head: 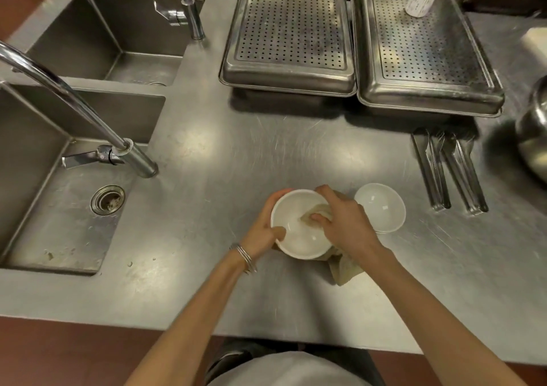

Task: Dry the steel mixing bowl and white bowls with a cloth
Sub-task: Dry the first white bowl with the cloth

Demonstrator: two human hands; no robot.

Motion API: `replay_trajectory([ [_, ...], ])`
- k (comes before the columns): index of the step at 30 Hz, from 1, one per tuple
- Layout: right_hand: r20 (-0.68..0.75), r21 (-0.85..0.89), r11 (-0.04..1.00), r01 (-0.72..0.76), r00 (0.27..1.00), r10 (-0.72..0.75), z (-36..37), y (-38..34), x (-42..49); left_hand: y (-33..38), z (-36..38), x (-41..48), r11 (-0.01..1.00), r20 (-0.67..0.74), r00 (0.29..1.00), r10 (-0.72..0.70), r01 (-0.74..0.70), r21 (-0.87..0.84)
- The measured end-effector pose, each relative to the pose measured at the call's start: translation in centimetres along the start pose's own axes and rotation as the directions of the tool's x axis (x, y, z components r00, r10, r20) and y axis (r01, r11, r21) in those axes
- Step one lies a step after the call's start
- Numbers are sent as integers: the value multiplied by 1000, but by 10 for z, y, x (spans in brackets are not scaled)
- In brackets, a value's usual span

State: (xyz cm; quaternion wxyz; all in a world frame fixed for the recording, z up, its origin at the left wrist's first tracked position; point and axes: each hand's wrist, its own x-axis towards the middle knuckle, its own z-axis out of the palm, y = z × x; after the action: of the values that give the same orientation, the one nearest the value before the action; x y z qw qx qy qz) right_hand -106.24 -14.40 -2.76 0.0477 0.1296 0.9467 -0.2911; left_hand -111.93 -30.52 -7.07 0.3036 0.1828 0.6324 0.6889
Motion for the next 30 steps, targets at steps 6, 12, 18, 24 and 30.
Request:
replay_trajectory([
  [6,-221,385,893,-235,916,336,13,-20,-2,1,32,1,990,-332,939,93,-122,-68],
  [12,-95,56,994,-97,990,102,2,-3,-3,7,8,6,999,-13,999,51,-51,0],
  [18,-216,341,909,-242,920,326,3,-15,8,24,23,15,997,-208,977,43,-54,-50],
  [24,-118,136,974,-184,973,200,-1,-9,3,3,40,1,993,-284,954,96,-110,-31],
  [30,-190,11,979,-203,961,202,-1,-5,10,23,9,18,998,-79,995,-63,64,7],
])
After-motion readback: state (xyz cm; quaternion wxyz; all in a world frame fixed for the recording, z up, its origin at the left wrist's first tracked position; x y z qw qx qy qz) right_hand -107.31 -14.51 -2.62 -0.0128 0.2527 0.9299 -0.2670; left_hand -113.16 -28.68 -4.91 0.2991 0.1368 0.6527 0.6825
